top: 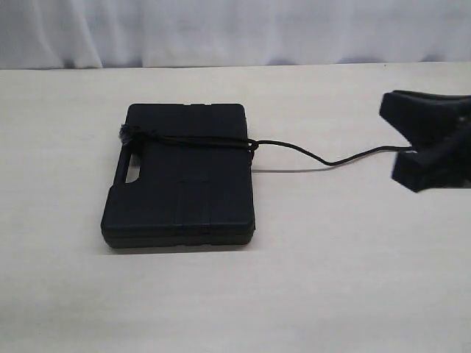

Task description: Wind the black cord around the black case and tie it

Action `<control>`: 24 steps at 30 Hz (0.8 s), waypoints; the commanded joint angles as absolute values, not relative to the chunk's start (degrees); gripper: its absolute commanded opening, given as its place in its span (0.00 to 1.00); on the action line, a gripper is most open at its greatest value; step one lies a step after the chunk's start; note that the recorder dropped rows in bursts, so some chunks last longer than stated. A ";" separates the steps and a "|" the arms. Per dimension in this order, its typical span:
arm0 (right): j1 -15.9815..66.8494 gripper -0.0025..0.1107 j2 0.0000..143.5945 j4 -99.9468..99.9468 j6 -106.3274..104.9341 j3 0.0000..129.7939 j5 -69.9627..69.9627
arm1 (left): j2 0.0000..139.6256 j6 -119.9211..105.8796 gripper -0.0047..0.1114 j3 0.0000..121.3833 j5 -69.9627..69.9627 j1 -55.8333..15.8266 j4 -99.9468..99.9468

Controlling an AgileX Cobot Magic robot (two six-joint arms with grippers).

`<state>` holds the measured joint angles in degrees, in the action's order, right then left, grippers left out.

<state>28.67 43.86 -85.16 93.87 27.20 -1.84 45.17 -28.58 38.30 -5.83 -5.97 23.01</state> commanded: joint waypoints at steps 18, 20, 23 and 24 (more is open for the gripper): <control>28.75 0.06 3.67 -84.81 94.26 21.15 -1.57 | 18.40 -28.19 0.04 34.46 -14.66 -6.04 26.20; 28.75 0.06 3.02 -84.81 94.26 21.15 -1.57 | 18.40 -28.19 0.04 34.46 -14.66 -6.04 26.20; 28.75 0.06 2.34 -84.81 94.26 21.15 -1.57 | 18.40 -28.19 0.04 34.46 -14.66 -6.04 26.20; 28.75 0.06 2.34 -84.81 94.26 21.15 -1.57 | 18.40 -28.19 0.04 34.46 -14.66 -6.04 26.20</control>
<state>28.67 2.85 -85.06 93.99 21.38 -1.57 18.61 -28.54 34.75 -14.61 -5.97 25.79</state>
